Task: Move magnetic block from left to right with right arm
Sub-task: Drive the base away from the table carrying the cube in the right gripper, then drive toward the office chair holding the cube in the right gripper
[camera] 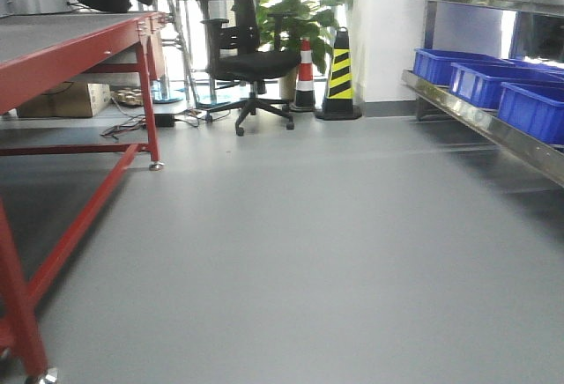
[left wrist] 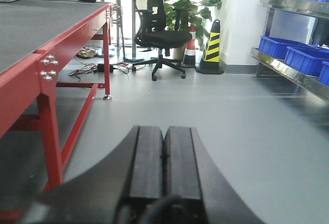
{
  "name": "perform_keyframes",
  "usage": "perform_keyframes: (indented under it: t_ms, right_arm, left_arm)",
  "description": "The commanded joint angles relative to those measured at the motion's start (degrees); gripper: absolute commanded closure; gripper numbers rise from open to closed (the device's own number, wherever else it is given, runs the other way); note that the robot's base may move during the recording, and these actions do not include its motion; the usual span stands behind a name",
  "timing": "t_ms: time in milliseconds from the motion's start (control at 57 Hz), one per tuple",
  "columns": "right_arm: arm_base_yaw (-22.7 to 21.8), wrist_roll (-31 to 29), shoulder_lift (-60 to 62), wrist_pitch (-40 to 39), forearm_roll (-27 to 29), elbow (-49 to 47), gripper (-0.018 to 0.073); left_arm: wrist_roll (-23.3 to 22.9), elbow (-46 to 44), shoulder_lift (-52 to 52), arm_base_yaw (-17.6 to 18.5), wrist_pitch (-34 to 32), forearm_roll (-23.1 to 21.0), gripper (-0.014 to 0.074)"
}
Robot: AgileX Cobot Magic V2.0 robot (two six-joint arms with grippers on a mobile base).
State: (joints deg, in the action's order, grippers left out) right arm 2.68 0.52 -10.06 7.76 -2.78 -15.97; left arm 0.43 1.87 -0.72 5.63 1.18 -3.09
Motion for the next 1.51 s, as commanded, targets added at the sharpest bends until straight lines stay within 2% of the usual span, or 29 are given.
perform_keyframes:
  t_ms: [0, 1490]
  right_arm:
    - [-0.26, -0.52, -0.69, -4.87, -0.64, -1.68, 0.0313]
    - [-0.26, -0.52, -0.69, -4.87, -0.64, -1.68, 0.0313]
  left_arm:
    - [-0.43, 0.46, -0.71, 0.29, -4.73, -0.15, 0.0722]
    - [-0.43, 0.46, -0.61, 0.29, -4.73, -0.15, 0.0722]
